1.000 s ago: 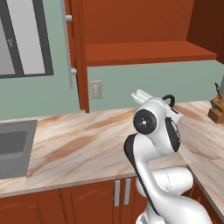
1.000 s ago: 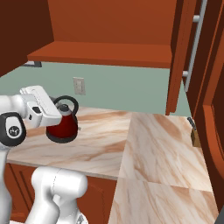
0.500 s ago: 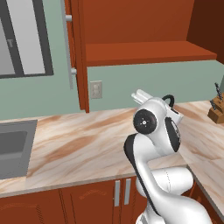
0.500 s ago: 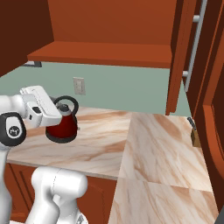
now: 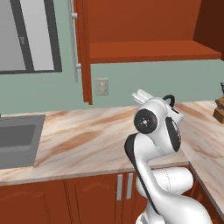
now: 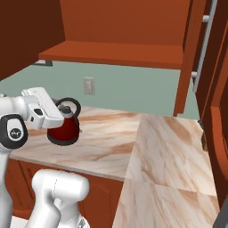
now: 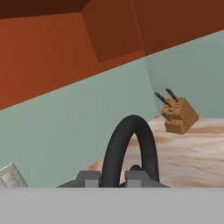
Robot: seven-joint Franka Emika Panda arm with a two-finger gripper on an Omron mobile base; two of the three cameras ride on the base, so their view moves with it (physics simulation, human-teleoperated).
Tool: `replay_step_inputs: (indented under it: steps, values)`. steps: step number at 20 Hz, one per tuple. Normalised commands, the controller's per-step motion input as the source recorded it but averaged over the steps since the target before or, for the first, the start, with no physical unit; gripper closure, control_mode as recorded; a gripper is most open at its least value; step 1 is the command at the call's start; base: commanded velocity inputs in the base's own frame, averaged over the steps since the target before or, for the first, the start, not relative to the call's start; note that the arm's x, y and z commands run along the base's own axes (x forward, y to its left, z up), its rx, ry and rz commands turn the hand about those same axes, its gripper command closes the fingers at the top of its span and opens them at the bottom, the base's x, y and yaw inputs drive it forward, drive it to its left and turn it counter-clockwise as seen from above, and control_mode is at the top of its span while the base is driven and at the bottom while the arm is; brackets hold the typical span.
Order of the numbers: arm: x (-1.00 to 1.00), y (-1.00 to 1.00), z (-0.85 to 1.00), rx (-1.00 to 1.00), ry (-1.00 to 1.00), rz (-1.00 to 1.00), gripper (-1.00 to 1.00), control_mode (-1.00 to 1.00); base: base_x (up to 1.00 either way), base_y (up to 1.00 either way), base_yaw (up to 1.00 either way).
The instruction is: Open the cabinet, pick the kettle from the cabinet, and place it in the sink.
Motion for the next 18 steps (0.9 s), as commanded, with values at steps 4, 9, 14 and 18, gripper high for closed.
replay_step_inputs:
  steps: [4,9,14,18]
  values:
    - [0.00,0.00,0.00,0.00,0.00,0.00,1.00,1.00,-0.46,0.10,0.24]
    - [0.00,0.00,0.00,0.00,0.00,0.00,1.00,1.00,-0.47,0.12,0.11]
    - [0.00,0.00,0.00,0.00,0.00,0.00,1.00,1.00,-0.32,0.38,0.00]
    - [0.00,0.00,0.00,0.00,0.00,0.00,1.00,1.00,-0.26,0.54,-0.06]
